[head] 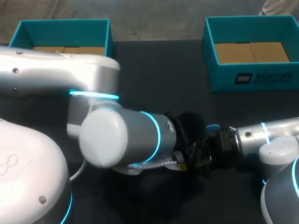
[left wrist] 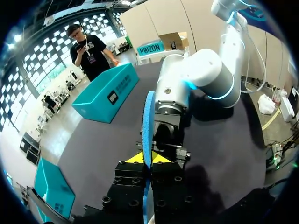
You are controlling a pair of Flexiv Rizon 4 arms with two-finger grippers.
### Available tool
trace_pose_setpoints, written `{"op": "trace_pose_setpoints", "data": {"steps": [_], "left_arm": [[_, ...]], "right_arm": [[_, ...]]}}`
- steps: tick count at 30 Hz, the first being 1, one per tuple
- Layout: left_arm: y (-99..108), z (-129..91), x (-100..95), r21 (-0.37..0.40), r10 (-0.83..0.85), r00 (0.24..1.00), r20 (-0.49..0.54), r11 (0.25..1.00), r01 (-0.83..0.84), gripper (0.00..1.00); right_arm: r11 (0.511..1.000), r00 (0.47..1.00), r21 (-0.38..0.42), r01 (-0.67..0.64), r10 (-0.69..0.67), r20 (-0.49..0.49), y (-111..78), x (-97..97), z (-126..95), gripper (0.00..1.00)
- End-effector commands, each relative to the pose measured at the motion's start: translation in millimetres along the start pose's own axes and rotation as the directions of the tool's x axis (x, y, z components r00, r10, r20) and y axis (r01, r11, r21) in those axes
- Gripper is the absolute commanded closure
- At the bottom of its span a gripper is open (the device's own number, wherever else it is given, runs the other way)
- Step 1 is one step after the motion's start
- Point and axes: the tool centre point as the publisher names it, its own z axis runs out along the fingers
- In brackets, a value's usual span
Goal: Take the shoe out of the shoebox, open the shoe tongue, remove and reinsert the insole, then place the shoe into the shoebox
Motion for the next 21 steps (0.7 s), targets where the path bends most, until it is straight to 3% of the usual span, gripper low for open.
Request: {"op": "trace_pose_setpoints", "data": {"steps": [1, 13, 21], "left_arm": [[-3, 4, -4.6, -0.058, -0.024, 0.999, -0.030, 0.998, 0.022, 1.00], [3, 0, -34.5, -0.147, -0.168, 0.965, -0.202, 0.979, 0.140, 1.00], [-4, -17, -49.6, -0.101, -0.216, 0.913, -0.347, 0.976, 0.193, 1.00]], "right_arm": [[1.000, 1.000, 0.003, 0.000, 0.000, 0.000, -0.8, 0.4, 1, 1.00], [1.000, 1.000, 0.003, 0.000, 0.000, 0.000, -0.8, 0.4, 1, 1.00], [1.000, 1.000, 0.003, 0.000, 0.000, 0.000, -0.8, 0.4, 1, 1.00]]}}
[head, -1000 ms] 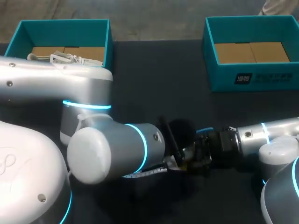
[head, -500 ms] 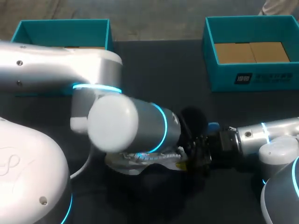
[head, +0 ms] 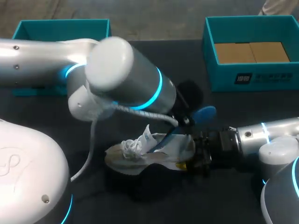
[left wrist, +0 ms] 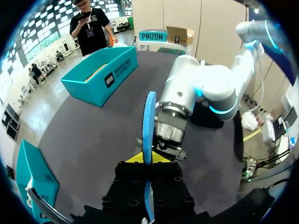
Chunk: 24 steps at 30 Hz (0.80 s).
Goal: Take the shoe out of the shoebox, open the shoe tongue, remove and reinsert the insole, then place the shoe into the shoebox
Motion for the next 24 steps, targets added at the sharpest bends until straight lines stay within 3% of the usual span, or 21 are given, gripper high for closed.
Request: {"op": "trace_pose_setpoints", "data": {"steps": [1, 8, 17, 24], "left_arm": [[8, -19, -10.5, 0.049, -0.001, 0.989, -0.150, 0.999, 0.008, 1.00], [-2, -34, -0.5, 0.110, 0.019, 0.983, -0.183, 0.994, 0.002, 1.00], [-29, -44, 6.3, 0.220, 0.036, 0.972, -0.233, 0.975, 0.016, 1.00], [-52, -76, 14.6, 0.309, 0.098, 0.952, -0.290, 0.951, -0.004, 1.00]], "right_arm": [[1.000, 1.000, 0.003, 0.000, 0.000, 0.000, -0.9, 0.4, 1, 1.00], [1.000, 1.000, 0.003, 0.000, 0.000, 0.000, -0.9, 0.4, 1, 1.00], [1.000, 1.000, 0.003, 0.000, 0.000, 0.000, -0.9, 0.4, 1, 1.00], [1.000, 1.000, 0.003, 0.000, 0.000, 0.000, -0.9, 0.4, 1, 1.00]]}}
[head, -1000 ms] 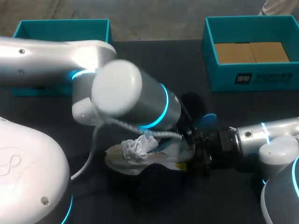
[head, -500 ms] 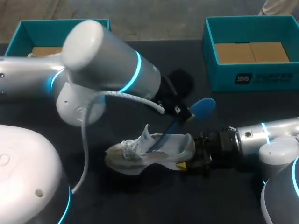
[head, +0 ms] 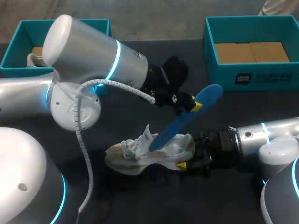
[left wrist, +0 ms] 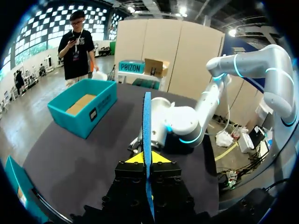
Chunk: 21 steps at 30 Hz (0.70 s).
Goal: Take the shoe out of the shoebox, open the shoe tongue, remove and reinsert the insole, then place the shoe into the shoebox
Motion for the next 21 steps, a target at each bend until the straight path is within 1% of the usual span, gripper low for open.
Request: {"op": "trace_pose_setpoints", "data": {"steps": [1, 8, 10, 11, 21], "left_arm": [[-8, -18, 6.6, 0.032, 0.015, 0.997, -0.071, 0.999, -0.013, 1.00], [-27, -50, 11.0, 0.122, 0.024, 0.980, -0.196, 0.993, 0.000, 1.00], [-32, -58, 8.5, 0.129, 0.032, 0.963, -0.267, 0.992, 0.003, 1.00], [-33, -63, 7.2, 0.130, 0.037, 0.960, -0.279, 0.991, 0.000, 1.00], [-33, -63, 7.2, 0.130, 0.037, 0.960, -0.279, 0.991, 0.000, 1.00]], "right_arm": [[1.000, 1.000, 0.003, 0.000, 0.000, 0.000, -0.9, 0.3, 1, 1.00], [1.000, 1.000, 0.003, 0.000, 0.000, 0.000, -0.9, 0.3, 1, 1.00], [1.000, 1.000, 0.003, 0.000, 0.000, 0.000, -0.9, 0.3, 1, 1.00], [1.000, 1.000, 0.003, 0.000, 0.000, 0.000, -0.9, 0.3, 1, 1.00], [1.000, 1.000, 0.003, 0.000, 0.000, 0.000, -0.9, 0.3, 1, 1.00]]}}
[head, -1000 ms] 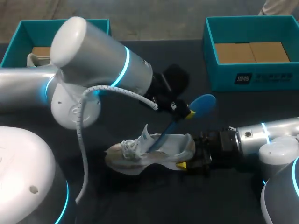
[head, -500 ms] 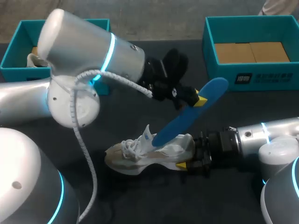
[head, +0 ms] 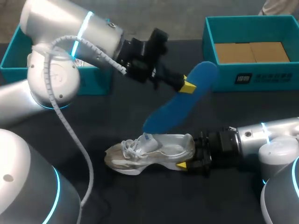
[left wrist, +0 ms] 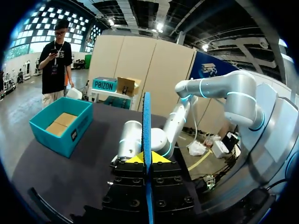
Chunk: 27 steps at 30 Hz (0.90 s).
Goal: Take the shoe out of the shoebox, open the shoe tongue, remove and reinsert the insole, then place the shoe into the shoebox
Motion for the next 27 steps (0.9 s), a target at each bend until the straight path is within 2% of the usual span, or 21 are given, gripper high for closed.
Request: {"op": "trace_pose_setpoints", "data": {"steps": [1, 9, 13, 18, 20, 27], "left_arm": [[1, -3, 2.0, -0.001, 0.000, 1.000, 0.004, 1.000, 0.000, 1.00], [1, -3, 2.0, -0.001, 0.000, 1.000, 0.004, 1.000, 0.000, 1.00], [0, -31, 3.7, 0.163, -0.058, 0.998, -0.001, 0.985, 0.058, 1.00], [-7, -62, 6.9, 0.305, -0.109, 0.989, -0.102, 0.943, 0.135, 1.00], [-15, -70, 11.4, 0.334, -0.117, 0.981, -0.153, 0.929, 0.162, 1.00], [-40, -91, 33.3, 0.386, -0.108, 0.982, -0.155, 0.908, 0.161, 1.00]], "right_arm": [[1.000, 1.000, 0.003, 0.000, 0.000, 0.000, -0.9, 0.3, 2, 1.00], [1.000, 1.000, 0.003, 0.000, 0.000, 0.000, -0.9, 0.3, 2, 1.00], [1.000, 1.000, 0.003, 0.000, 0.000, 0.000, -0.9, 0.3, 2, 1.00], [1.000, 1.000, 0.003, 0.000, 0.000, 0.000, -0.9, 0.3, 2, 1.00], [1.000, 1.000, 0.003, 0.000, 0.000, 0.000, -0.9, 0.3, 2, 1.00], [1.000, 1.000, 0.003, 0.000, 0.000, 0.000, -0.9, 0.3, 2, 1.00]]}}
